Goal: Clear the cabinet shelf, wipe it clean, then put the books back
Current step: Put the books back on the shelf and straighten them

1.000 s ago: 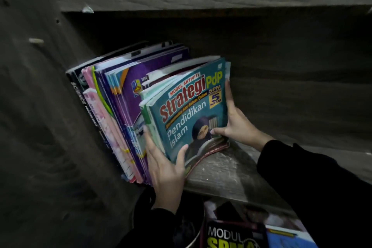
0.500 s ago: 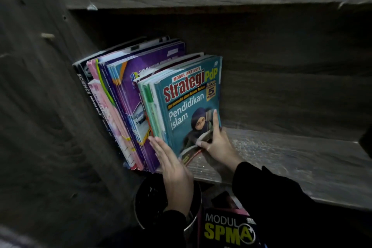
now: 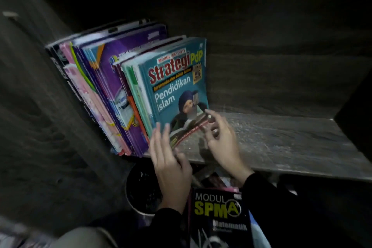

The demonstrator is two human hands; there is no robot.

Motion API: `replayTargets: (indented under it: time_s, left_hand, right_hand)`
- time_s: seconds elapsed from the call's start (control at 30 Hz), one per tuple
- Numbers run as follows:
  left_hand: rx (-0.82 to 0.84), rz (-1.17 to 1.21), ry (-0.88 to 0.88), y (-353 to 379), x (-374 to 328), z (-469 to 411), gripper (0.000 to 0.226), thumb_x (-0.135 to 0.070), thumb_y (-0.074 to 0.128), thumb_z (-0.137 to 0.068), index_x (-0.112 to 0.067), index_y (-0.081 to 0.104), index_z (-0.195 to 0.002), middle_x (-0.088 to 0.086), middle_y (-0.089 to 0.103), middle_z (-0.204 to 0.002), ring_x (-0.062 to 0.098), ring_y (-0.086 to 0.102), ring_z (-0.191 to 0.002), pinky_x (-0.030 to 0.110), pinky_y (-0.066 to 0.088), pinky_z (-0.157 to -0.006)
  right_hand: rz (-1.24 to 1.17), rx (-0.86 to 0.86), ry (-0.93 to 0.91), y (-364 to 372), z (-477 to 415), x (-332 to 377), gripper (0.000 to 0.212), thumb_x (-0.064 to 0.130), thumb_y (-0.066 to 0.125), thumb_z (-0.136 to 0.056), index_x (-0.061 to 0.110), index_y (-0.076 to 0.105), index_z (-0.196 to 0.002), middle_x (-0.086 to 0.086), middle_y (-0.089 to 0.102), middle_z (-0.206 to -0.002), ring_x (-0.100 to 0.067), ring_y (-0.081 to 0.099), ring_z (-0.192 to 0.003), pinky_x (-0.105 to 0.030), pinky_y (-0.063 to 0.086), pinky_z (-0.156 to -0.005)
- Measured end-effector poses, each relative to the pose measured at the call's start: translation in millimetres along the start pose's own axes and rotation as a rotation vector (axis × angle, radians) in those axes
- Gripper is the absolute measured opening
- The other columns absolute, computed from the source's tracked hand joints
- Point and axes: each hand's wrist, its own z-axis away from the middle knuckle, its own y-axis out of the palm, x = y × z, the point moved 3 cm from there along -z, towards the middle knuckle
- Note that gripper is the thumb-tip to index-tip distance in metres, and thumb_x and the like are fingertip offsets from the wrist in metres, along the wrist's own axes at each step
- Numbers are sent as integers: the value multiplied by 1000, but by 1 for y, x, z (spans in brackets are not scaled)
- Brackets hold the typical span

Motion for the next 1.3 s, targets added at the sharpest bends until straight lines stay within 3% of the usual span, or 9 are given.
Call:
replayTargets:
  time_s: [0.1,0.27,0.43,0.6,0.77,0.97,1.1,1.17,1.3]
  left_hand:
    - [104,17,118,9,-13,36,31,-8,43,-85,-13,49,-115,17,60,-111,26,49,-107,27,30,-102]
    - [434,83,-72,43,13,126,17,-17,42,-87,-21,46,-102,10,59,-96,24,54,-92,27,40,-86]
    - [809,-31,-565,70,80,216,37,-8,55,-84,-13,56,-120,13,59,-116,31,55,-109,31,40,-91]
    - [1033,-62,-777,82,121,266,77,-8,68,-81,-15,30,-147,10,31,-149,28,35,-136,39,36,-108]
    - [997,-79,-909,91,141,283,101,-12,72,-77,-28,7,-153,11,11,-157,33,22,-141,49,33,-110]
    - [831,16,-1123,91,158,281,95,-15,69,-82,-27,6,-153,-2,47,-133,18,49,-116,34,42,-95]
    - [827,57,-1263,81,169,284,79,9,57,-87,-18,17,-149,6,55,-122,22,55,-105,36,48,-86]
    - [798,-20,-1296,74,175,285,63,6,55,-89,-14,29,-142,15,60,-114,33,60,-100,37,48,-76]
    - [802,-21,-1311,68,192,290,61,-9,64,-84,-15,40,-140,12,63,-118,36,59,-109,53,50,-90]
  right_hand:
    - [-42,-121,-95,-22,48,-12,29,-2,45,-80,10,65,-98,1,62,-91,5,55,-79,-13,42,-71]
    - [81,-93,138,-19,134,-93,20,5,43,-81,12,62,-79,3,60,-77,-14,56,-73,-26,40,-65]
    - [144,270,728,9,211,-184,33,-4,53,-84,14,60,-111,-8,63,-99,-24,58,-83,-27,37,-63]
    - [197,445,845,33,254,-223,68,15,63,-86,16,31,-147,-21,44,-131,-41,42,-121,-38,42,-93]
    - [249,390,886,38,259,-242,84,11,68,-79,9,22,-150,-26,30,-140,-44,36,-127,-44,42,-98]
    - [206,520,1012,46,263,-240,92,34,60,-92,24,-10,-152,-16,-23,-156,-33,-17,-145,-54,8,-115]
    - [281,559,962,45,263,-242,96,47,59,-90,27,-13,-151,-13,-18,-158,-31,-16,-146,-52,7,-116]
    - [254,608,929,49,263,-242,101,52,59,-88,25,-15,-151,-12,-17,-159,-30,-17,-146,-49,5,-117]
    - [272,634,856,50,266,-240,119,84,43,-67,21,-13,-152,-13,-13,-159,-31,-12,-146,-43,3,-117]
